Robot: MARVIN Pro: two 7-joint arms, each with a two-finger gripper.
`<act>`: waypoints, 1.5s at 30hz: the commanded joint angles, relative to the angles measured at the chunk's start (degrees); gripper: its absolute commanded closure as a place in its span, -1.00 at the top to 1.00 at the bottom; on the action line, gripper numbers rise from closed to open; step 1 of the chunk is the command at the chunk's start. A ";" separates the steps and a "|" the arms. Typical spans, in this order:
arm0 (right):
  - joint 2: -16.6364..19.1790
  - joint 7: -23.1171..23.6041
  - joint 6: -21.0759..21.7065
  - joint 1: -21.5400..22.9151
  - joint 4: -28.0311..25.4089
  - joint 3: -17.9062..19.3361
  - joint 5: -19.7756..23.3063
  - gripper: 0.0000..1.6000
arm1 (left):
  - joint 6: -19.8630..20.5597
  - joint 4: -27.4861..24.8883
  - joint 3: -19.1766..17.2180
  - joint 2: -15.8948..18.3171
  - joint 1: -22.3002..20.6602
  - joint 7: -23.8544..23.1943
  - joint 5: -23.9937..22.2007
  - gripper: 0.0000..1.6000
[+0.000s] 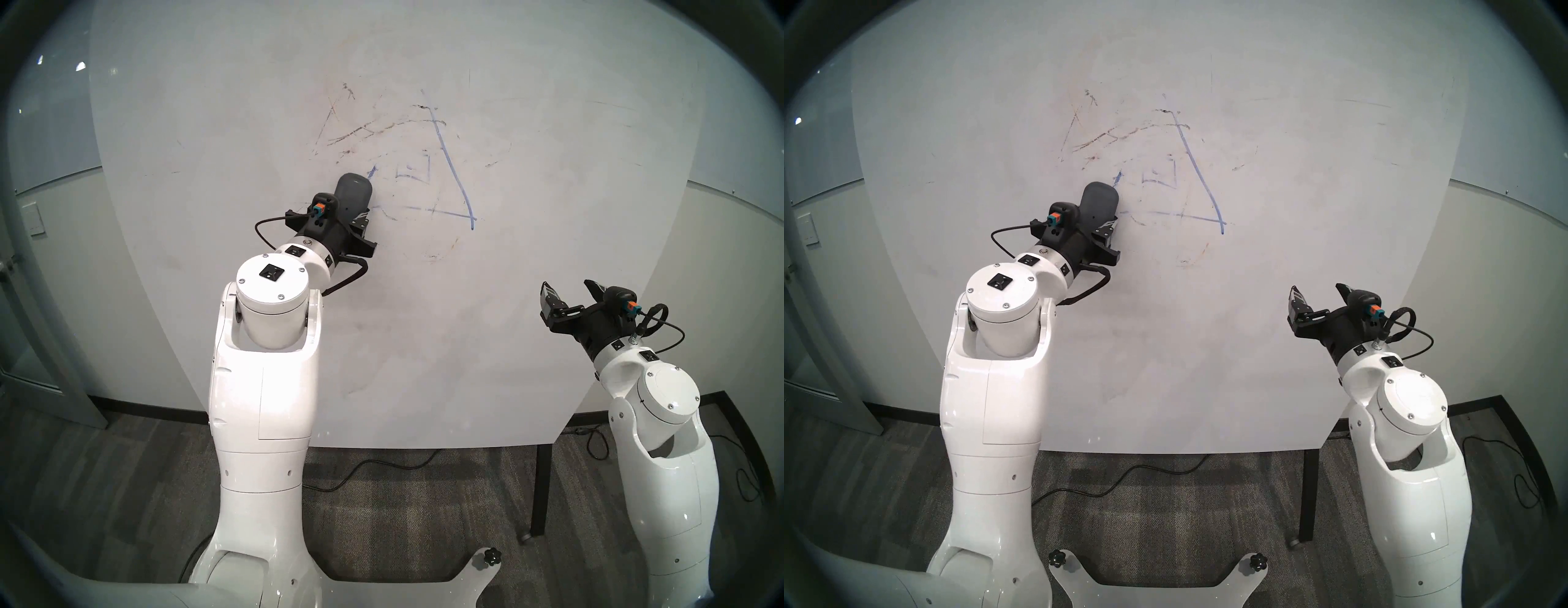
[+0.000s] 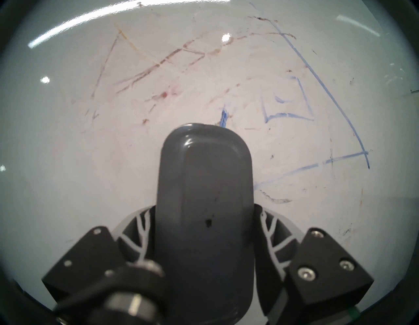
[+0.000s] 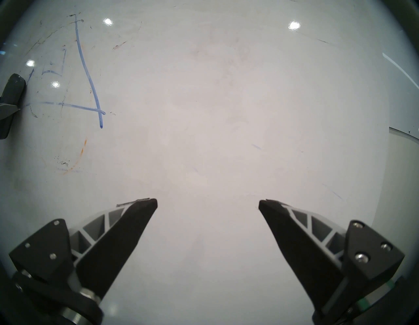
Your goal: Erase all marks on the whiteboard with the eraser
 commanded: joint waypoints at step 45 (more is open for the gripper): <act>0.08 0.10 -0.22 0.44 -1.25 -0.04 0.02 1.00 | -6.64 3.54 -0.29 -1.17 -3.94 4.63 4.38 0.70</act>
